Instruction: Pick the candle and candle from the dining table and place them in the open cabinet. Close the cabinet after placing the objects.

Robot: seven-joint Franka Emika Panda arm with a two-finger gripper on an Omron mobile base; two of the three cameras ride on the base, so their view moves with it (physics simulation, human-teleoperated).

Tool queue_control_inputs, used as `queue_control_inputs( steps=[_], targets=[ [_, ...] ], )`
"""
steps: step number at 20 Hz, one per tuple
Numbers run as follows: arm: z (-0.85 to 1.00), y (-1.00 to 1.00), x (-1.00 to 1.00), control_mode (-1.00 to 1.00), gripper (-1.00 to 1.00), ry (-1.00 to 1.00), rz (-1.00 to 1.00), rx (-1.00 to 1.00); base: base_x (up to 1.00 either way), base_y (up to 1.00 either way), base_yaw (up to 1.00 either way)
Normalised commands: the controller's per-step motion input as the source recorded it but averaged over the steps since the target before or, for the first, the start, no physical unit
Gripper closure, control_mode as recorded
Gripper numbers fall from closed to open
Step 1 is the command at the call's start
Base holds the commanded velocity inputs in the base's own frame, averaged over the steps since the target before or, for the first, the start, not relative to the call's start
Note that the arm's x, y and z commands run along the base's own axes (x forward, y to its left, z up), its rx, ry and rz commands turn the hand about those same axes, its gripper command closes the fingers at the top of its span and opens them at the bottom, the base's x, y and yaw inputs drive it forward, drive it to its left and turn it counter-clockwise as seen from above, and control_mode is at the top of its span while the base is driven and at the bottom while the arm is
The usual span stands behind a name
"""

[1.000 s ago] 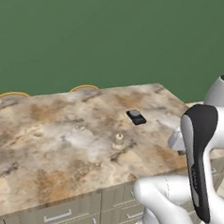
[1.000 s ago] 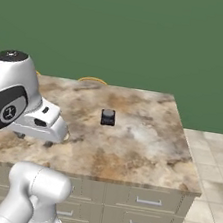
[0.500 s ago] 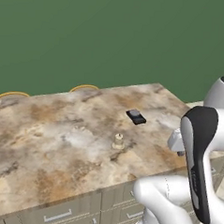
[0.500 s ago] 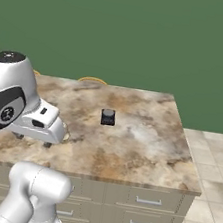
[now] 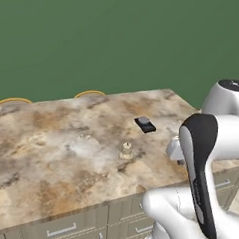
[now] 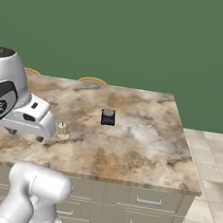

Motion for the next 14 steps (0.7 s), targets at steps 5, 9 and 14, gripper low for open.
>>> queue_control_inputs(
  steps=[5,9,14],
  targets=[
    [0.00,1.00,0.56,-1.00,-1.00,0.00,0.00,-0.04,0.00,0.00,0.00],
    [-0.02,0.43,0.78,-1.00,-1.00,0.00,0.08,0.00,0.00,0.00,0.00],
    [-0.05,0.00,0.90,-1.00,-1.00,0.00,0.01,0.00,0.00,0.00,0.00]
  ],
)
